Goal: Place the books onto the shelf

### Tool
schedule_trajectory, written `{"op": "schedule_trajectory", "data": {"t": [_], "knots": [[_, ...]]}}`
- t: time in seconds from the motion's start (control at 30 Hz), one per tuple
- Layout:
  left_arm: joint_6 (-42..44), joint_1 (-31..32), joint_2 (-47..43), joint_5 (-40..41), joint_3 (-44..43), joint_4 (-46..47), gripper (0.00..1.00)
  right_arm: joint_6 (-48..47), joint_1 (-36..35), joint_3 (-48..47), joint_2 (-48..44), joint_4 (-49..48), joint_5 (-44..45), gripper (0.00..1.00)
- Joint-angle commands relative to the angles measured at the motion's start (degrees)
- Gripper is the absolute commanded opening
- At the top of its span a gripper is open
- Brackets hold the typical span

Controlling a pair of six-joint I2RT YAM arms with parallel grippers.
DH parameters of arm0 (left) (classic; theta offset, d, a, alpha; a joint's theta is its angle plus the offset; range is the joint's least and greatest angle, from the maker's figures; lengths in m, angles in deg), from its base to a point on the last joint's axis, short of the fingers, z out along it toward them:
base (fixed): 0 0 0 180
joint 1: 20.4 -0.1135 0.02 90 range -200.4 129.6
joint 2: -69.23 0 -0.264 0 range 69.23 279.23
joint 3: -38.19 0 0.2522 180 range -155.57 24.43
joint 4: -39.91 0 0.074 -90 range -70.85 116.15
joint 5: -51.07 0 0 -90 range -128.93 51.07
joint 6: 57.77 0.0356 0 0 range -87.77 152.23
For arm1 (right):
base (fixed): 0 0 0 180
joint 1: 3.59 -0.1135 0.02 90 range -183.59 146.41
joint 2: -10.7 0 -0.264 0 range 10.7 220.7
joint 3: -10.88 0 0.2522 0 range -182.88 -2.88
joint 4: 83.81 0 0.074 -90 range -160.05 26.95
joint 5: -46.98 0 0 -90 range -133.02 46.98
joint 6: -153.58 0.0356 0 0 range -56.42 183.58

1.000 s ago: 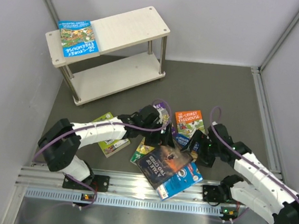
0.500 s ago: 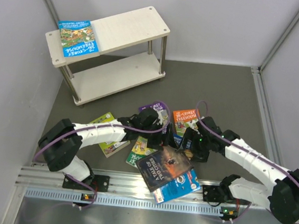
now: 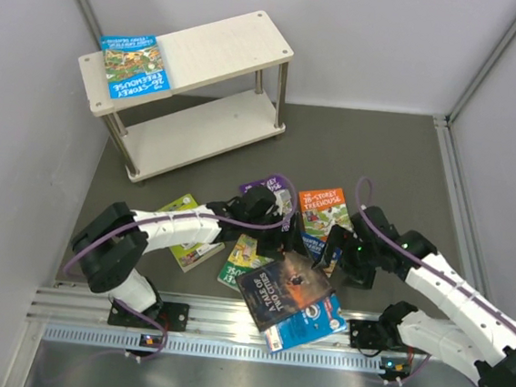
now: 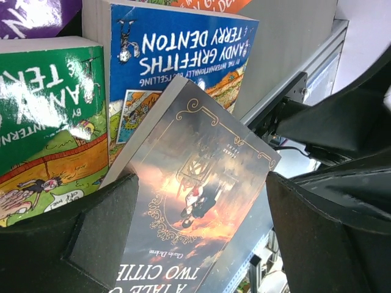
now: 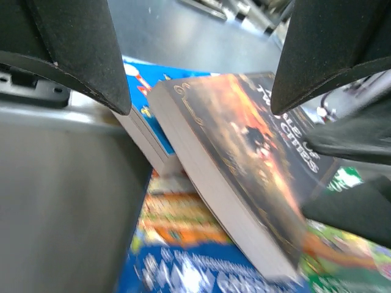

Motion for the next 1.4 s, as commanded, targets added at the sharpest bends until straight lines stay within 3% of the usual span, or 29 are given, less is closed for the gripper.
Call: {"op": "schedule_trajectory", "data": {"t": [0.0,0.13,0.3,0.4,0.6,0.7,0.73,0.8,0.83,0.93,1.07,1.17,1.23,1.37], "knots": [[1.7,0.7,4.2,3.6,1.3,-2.9,0.92,5.0,-1.0,3.8,-2.6,-0.5,-5.9,0.97],[1.3,0.5,5.7,3.5,1.4,-2.5,0.92,11.9,-1.7,9.5,-5.8,-7.6,-10.3,0.96],[0.5,0.5,7.0,3.5,1.7,-1.3,0.91,17.0,-3.9,14.0,-7.2,-11.1,-9.9,0.96],[-0.8,0.5,6.8,3.2,2.8,0.6,0.91,21.1,-5.1,17.6,-7.9,-18.1,-8.4,0.95],[-2.4,0.5,4.7,3.7,5.5,1.4,0.91,24.2,-5.2,20.1,-6.5,-27.2,-5.7,0.80],[-2.7,0.5,3.6,4.3,6.4,1.4,0.91,21.3,-5.2,16.0,-3.3,-26.8,-4.6,0.65],[-2.8,0.6,3.4,4.4,6.5,1.4,0.91,20.2,-5.2,13.3,-1.3,-26.1,-4.3,0.53],[-2.9,0.5,3.3,4.4,6.5,1.3,0.91,17.3,-5.2,9.6,1.4,-25.0,-3.6,0.39],[-2.9,0.5,3.3,4.4,6.2,1.2,0.91,16.4,-5.2,8.4,2.2,-24.6,-3.5,0.24],[-3.0,0.6,3.4,4.5,4.7,0.4,0.91,12.8,-5.1,3.1,5.4,-21.6,-3.2,0.00],[-0.5,0.5,3.2,5.9,-1.1,-4.9,0.91,6.5,-5.1,-4.4,6.6,-14.8,-0.6,0.00],[4.3,-0.2,2.4,8.7,-9.0,-14.4,0.94,2.0,-4.7,-11.4,6.8,-9.5,1.6,0.00],[8.0,-3.3,0.5,9.2,-14.3,-20.9,0.96,-0.6,-3.9,-17.2,7.5,-6.4,2.0,0.00],[13.4,-13.4,-5.5,5.8,-18.2,-25.0,0.99,-9.4,-2.3,-27.2,9.6,-7.0,-2.7,0.00]]}}
